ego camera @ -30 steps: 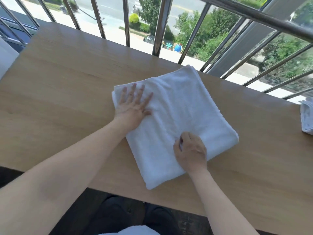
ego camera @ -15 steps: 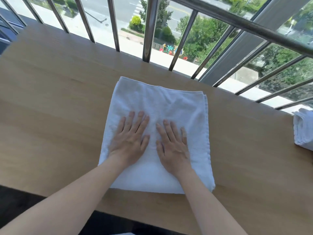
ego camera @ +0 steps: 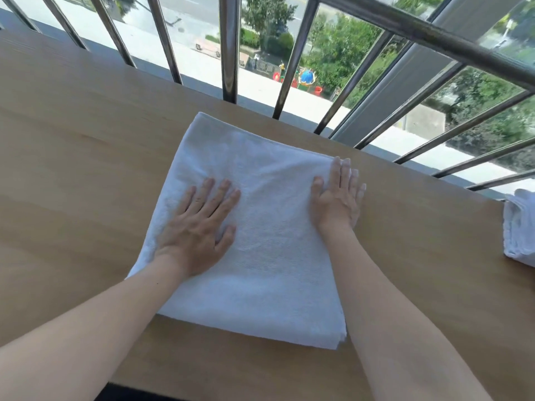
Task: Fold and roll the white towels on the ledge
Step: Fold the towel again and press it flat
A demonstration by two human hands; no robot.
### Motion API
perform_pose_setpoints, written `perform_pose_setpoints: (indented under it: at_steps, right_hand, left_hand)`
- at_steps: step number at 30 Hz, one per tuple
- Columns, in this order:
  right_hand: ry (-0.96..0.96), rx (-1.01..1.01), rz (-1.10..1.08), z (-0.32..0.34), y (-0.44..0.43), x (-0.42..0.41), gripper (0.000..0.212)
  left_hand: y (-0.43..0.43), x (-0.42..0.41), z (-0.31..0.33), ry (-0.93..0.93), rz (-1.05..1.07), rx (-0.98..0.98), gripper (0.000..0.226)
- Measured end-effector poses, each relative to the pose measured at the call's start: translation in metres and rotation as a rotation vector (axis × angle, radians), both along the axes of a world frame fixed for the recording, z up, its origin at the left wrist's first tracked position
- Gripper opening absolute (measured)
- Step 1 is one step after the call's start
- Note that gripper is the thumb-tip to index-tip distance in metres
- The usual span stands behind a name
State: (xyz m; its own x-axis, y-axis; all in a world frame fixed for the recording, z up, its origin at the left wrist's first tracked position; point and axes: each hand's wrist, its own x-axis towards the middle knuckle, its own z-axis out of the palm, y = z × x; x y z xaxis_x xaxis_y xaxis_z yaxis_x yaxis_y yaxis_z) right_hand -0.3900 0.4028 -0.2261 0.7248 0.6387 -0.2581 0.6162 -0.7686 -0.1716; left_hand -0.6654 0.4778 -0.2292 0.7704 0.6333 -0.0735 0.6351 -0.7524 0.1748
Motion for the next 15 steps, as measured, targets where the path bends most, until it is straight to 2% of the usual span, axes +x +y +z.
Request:
perform_pose_setpoints:
  at_steps: [2, 3, 6, 8, 10, 15]
  right_hand:
    - [-0.044, -0.005, -0.082, 0.005, 0.008, -0.010, 0.065]
    - [-0.072, 0.044, -0.052, 0.008, 0.013, -0.023, 0.065]
    - [-0.023, 0.215, 0.253, 0.013, 0.023, -0.078, 0.063]
    - [0.000, 0.167, 0.386, 0.007, 0.021, -0.100, 0.061]
    - [-0.007, 0.127, 0.328, 0.001, 0.016, -0.090, 0.062]
    - [-0.010, 0.038, -0.058, -0.005, -0.026, -0.034, 0.062]
  left_hand:
    - [0.001, 0.001, -0.001, -0.004, -0.003, 0.009, 0.066]
    - [0.002, 0.002, -0.001, -0.011, -0.006, 0.013, 0.066]
    - [0.003, 0.002, 0.000, -0.029, -0.013, 0.009, 0.066]
    - [0.004, 0.001, -0.001, -0.036, -0.011, 0.005, 0.066]
    - [0.003, 0.000, -0.001, -0.035, -0.013, -0.002, 0.066]
    - [0.005, -0.001, -0.004, -0.040, -0.019, 0.001, 0.066]
